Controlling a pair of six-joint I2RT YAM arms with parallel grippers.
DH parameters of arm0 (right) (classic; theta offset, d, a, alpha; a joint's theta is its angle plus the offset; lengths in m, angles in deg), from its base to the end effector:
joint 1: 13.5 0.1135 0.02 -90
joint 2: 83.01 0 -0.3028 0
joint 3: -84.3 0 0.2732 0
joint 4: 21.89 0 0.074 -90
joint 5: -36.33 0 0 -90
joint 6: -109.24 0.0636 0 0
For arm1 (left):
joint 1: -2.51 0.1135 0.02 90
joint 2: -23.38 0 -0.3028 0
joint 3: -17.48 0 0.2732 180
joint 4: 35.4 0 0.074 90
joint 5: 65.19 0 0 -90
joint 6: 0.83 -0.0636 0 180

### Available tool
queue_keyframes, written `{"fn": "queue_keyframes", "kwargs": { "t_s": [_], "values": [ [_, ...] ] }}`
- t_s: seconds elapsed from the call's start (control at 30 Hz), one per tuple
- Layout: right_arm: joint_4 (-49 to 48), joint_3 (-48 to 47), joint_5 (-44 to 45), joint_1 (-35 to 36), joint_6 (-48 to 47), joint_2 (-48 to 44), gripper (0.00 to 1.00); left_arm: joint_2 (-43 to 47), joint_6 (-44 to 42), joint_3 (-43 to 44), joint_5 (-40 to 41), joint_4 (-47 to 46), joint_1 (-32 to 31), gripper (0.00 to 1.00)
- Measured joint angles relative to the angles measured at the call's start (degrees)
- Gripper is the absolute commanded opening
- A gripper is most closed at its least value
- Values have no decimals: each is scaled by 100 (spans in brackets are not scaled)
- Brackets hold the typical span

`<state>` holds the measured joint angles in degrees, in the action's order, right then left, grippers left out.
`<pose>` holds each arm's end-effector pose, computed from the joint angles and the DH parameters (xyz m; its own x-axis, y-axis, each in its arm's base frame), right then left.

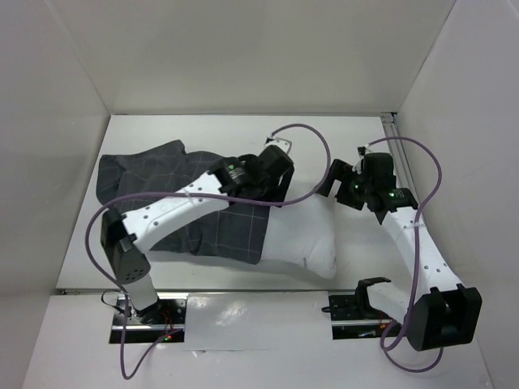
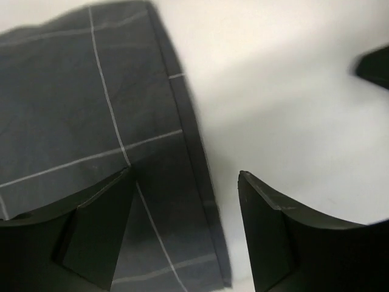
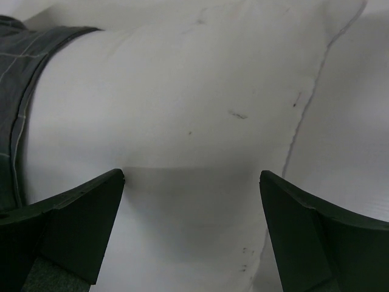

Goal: Put the pillow into the pillowcase

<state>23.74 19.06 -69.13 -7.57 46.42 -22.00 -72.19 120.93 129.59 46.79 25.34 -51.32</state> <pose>0.2441 0.0424 0.3090 -0.7215 0.3677 -0.5868 0.0350 0.8656 0.4995 0.2592 -0.3142 0.3999 -0.6605 0.0764 -0.7469 0.2853 0.9457 -0.1555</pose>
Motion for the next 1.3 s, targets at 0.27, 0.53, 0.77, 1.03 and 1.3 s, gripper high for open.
{"fn": "queue_keyframes", "kwargs": {
  "t_s": [0.27, 0.53, 0.77, 1.03, 1.3],
  "values": [
    [-149, 581, -702, -79, 55, -28, 100, -933, 199, 387, 826, 824, -87, 35],
    [-1150, 1298, -1471, -81, 511, -343, 18, -839, 153, 629, 608, 1102, -85, 0],
    [-2566, 1794, -1493, 656, 1832, -376, 0, -787, -157, 1045, -1384, 686, -66, 0],
    [-2981, 1808, -468, 949, 2181, -391, 0, -1781, -181, 2291, -3032, 767, 162, 0],
    [-2343, 1517, 170, 1043, 1910, -651, 95, -1740, -448, 2686, -3246, 667, 944, 79]
  ]
}}
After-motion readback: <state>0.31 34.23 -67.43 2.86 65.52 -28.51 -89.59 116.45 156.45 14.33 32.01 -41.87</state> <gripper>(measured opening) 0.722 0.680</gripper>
